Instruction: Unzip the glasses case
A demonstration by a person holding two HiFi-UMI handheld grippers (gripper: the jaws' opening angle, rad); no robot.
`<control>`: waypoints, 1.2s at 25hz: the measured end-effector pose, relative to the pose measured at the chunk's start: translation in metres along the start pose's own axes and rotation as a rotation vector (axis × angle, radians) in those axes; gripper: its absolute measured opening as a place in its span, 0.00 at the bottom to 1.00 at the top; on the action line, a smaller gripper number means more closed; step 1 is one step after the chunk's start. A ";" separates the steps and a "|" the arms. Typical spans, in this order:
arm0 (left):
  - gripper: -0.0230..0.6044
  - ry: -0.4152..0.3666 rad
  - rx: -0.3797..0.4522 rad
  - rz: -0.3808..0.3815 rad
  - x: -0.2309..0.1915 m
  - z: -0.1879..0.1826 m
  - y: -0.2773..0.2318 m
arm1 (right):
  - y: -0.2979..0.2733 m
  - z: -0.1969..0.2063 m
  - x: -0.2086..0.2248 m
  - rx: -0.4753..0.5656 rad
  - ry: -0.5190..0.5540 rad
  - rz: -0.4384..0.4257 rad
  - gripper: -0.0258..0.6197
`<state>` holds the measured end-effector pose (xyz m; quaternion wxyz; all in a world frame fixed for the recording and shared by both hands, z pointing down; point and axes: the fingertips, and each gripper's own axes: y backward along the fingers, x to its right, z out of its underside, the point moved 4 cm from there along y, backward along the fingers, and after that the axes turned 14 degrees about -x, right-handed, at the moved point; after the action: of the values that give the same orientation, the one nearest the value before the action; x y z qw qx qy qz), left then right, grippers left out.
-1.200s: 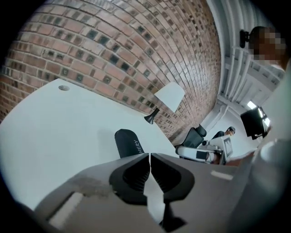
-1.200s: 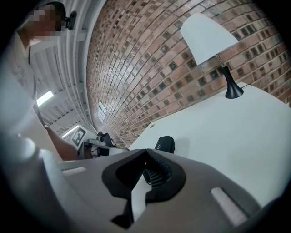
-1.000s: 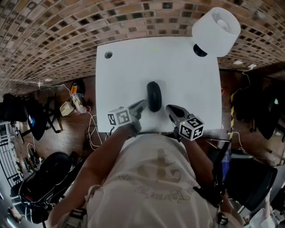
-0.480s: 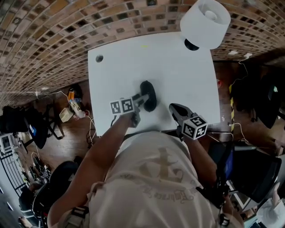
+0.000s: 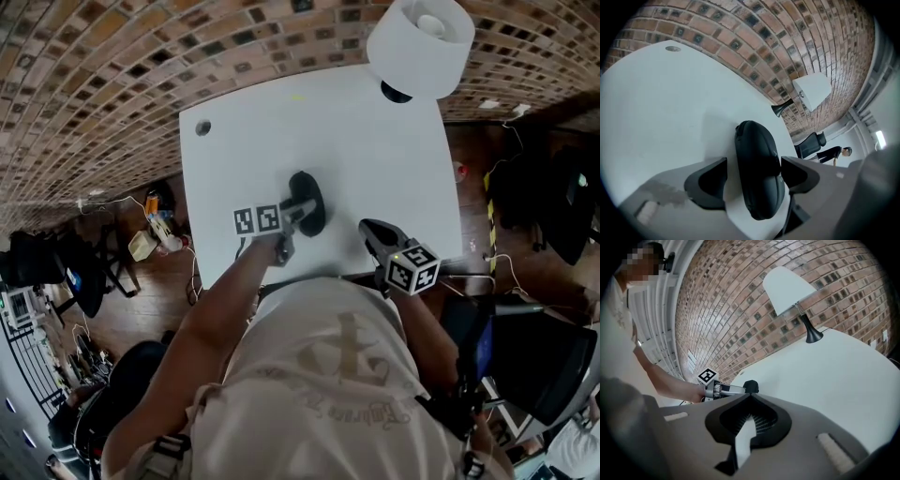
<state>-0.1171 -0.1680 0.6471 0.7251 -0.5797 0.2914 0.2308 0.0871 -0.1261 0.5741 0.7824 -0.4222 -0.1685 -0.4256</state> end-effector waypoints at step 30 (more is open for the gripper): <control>0.45 0.037 -0.048 0.052 0.031 0.006 -0.023 | 0.023 0.011 0.026 -0.001 -0.034 -0.027 0.05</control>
<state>-0.0782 -0.1672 0.6433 0.6991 -0.5934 0.3142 0.2458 0.1216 -0.1245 0.5853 0.7734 -0.4273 -0.1874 -0.4291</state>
